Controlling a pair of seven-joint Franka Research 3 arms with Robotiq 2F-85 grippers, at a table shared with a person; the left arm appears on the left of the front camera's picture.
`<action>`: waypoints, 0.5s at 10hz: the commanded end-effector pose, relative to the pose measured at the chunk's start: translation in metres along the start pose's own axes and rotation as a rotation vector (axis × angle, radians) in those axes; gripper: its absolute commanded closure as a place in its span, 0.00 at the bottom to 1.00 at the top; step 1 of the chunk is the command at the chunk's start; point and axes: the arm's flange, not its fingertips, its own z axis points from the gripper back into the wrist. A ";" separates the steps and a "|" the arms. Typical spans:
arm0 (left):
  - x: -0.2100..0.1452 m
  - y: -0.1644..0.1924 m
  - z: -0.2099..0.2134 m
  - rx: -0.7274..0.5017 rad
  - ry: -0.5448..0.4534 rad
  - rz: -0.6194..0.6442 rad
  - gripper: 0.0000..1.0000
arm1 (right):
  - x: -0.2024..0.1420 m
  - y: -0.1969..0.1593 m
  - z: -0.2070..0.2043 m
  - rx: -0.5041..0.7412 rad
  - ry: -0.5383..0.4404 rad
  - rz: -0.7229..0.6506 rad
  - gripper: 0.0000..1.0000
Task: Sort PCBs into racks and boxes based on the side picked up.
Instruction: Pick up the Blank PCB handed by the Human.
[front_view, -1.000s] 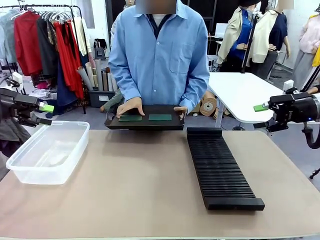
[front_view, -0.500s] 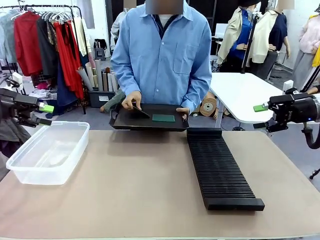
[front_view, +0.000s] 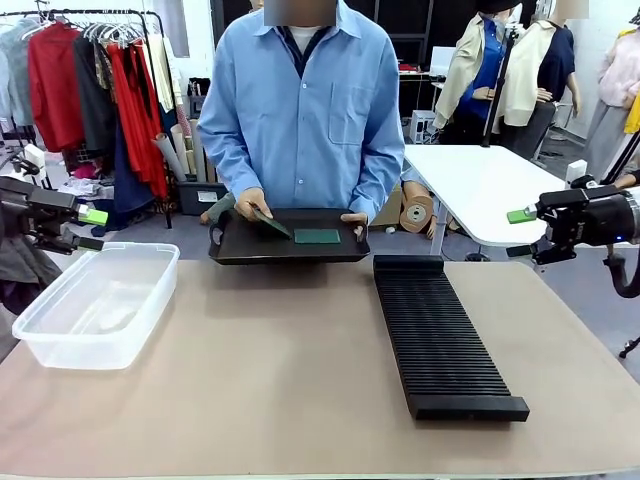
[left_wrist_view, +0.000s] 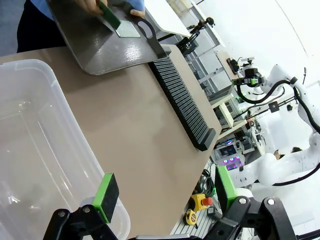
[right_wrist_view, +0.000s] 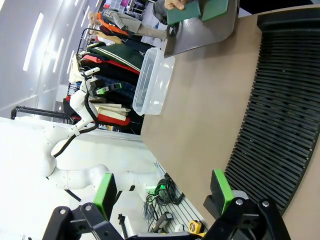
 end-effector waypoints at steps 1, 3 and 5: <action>0.000 -0.001 0.001 -0.001 0.001 0.002 0.00 | 0.000 0.001 0.001 -0.005 0.004 0.004 0.00; 0.000 -0.001 0.001 -0.001 0.001 0.002 0.00 | 0.000 0.001 0.001 -0.005 0.004 0.004 0.00; 0.000 -0.001 0.001 -0.001 0.001 0.002 0.00 | 0.000 0.001 0.001 -0.005 0.004 0.004 0.00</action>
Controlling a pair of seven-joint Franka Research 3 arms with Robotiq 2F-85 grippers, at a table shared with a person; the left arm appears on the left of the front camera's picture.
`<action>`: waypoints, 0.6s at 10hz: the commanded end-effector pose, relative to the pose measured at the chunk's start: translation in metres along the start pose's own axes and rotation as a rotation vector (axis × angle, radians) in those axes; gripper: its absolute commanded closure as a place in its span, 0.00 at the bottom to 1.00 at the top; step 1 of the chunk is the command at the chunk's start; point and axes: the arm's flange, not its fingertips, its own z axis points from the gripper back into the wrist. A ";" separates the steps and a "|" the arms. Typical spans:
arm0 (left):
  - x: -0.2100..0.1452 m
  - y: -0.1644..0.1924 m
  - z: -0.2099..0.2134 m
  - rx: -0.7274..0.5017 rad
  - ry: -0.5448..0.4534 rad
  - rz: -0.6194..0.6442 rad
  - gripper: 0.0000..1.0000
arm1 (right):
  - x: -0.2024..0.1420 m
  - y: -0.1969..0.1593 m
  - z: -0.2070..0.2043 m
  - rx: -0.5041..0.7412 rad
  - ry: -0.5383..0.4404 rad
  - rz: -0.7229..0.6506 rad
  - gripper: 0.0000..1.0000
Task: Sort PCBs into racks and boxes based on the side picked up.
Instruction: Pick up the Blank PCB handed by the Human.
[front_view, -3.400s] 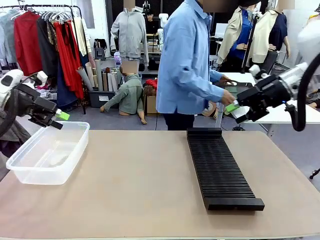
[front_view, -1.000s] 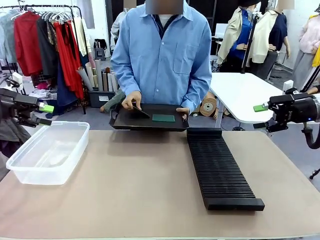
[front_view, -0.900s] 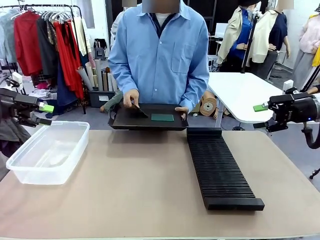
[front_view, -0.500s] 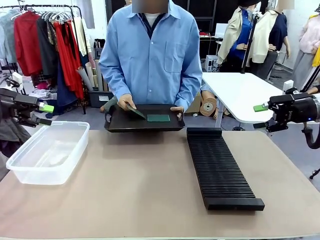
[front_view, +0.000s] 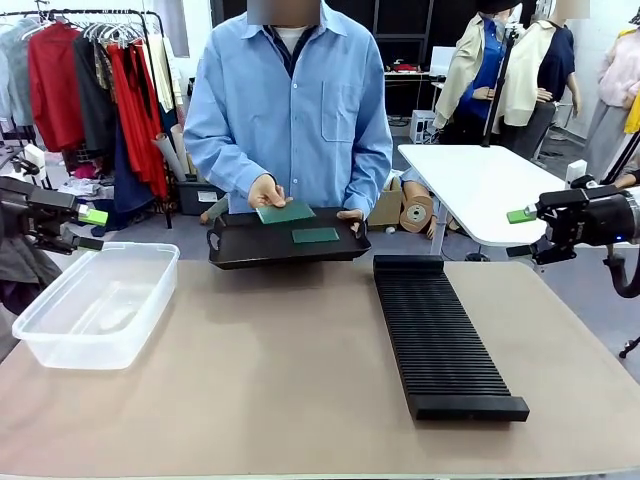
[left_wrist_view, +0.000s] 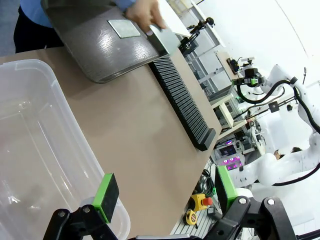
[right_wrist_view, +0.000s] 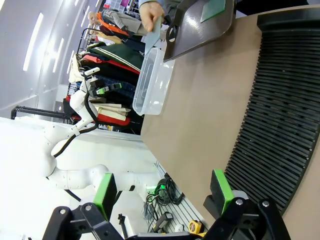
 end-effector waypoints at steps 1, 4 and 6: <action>0.000 -0.001 0.001 -0.001 0.001 0.002 0.00 | 0.000 0.001 0.001 -0.005 0.004 0.004 0.00; 0.000 -0.001 0.001 -0.001 0.001 0.002 0.00 | 0.000 0.001 0.001 -0.005 0.004 0.004 0.00; 0.000 -0.001 0.001 -0.001 0.001 0.002 0.00 | 0.000 0.001 0.001 -0.005 0.004 0.004 0.00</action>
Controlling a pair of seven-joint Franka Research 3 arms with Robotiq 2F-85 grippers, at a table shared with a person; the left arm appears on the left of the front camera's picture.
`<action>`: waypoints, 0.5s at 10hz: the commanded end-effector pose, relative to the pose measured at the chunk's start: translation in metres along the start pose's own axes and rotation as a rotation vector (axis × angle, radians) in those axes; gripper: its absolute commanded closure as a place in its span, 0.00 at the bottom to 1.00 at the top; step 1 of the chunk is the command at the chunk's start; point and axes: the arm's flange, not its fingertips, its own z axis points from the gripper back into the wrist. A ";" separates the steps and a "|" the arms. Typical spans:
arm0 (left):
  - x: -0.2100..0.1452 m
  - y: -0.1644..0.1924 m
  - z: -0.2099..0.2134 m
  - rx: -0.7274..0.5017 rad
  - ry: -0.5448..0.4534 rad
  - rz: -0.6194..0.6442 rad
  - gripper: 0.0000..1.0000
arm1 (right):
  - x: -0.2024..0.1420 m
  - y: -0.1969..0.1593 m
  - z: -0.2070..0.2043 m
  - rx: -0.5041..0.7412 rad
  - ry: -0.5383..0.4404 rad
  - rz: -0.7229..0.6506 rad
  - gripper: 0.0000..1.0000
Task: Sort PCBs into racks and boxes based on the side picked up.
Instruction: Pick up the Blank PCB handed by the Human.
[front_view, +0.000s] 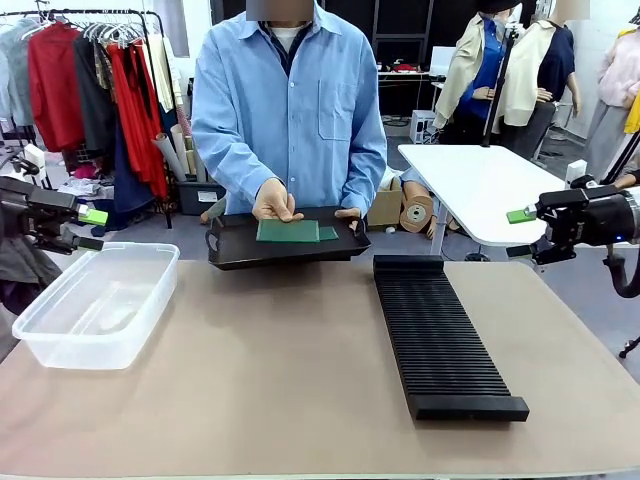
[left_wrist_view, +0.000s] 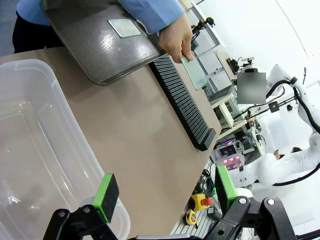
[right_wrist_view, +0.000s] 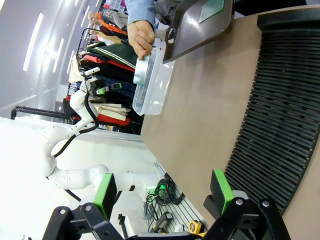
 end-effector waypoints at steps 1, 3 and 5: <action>0.000 -0.001 0.001 -0.001 0.001 0.002 0.00 | 0.000 0.001 0.001 -0.005 0.004 0.004 0.00; 0.000 -0.001 0.001 -0.001 0.001 0.002 0.00 | 0.000 0.001 0.001 -0.005 0.004 0.004 0.00; 0.000 -0.001 0.001 -0.001 0.001 0.002 0.00 | 0.000 0.001 0.001 -0.005 0.004 0.004 0.00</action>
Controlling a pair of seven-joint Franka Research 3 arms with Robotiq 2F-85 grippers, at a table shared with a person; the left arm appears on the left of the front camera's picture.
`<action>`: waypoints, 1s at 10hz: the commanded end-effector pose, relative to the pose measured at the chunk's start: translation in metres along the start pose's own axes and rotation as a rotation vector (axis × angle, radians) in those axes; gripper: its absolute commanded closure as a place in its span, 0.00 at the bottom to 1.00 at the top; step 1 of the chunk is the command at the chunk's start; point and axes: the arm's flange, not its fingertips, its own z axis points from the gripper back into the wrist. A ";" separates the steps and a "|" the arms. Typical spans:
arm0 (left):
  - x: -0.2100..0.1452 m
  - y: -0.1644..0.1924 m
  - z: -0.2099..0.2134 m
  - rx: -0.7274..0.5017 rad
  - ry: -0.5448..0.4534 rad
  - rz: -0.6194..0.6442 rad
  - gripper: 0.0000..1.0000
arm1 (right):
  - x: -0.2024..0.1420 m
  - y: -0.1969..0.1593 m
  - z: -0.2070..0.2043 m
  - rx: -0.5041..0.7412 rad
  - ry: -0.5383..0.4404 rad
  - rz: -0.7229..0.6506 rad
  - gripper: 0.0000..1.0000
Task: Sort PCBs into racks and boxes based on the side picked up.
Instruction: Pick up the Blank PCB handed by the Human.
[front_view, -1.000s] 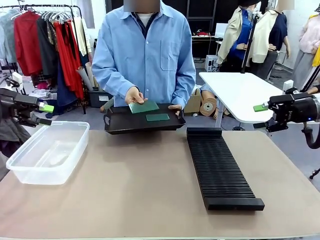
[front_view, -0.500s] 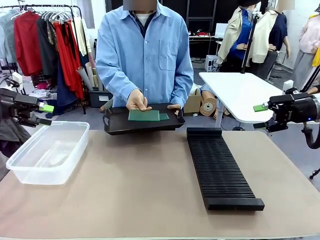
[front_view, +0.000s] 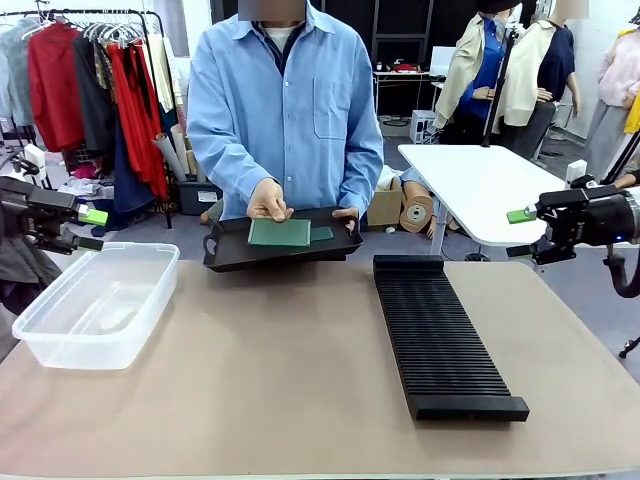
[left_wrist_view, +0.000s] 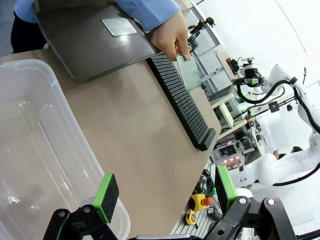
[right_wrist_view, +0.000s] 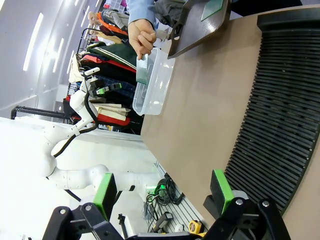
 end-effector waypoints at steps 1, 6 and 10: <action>0.000 -0.001 0.001 -0.001 0.001 0.002 0.00 | 0.000 0.001 0.001 -0.005 0.004 0.004 0.00; 0.000 -0.001 0.001 -0.001 0.001 0.002 0.00 | 0.013 -0.009 -0.034 0.048 -0.013 0.012 0.00; 0.000 -0.001 0.001 -0.001 0.001 0.002 0.00 | 0.023 -0.024 -0.069 0.101 0.001 -0.028 0.00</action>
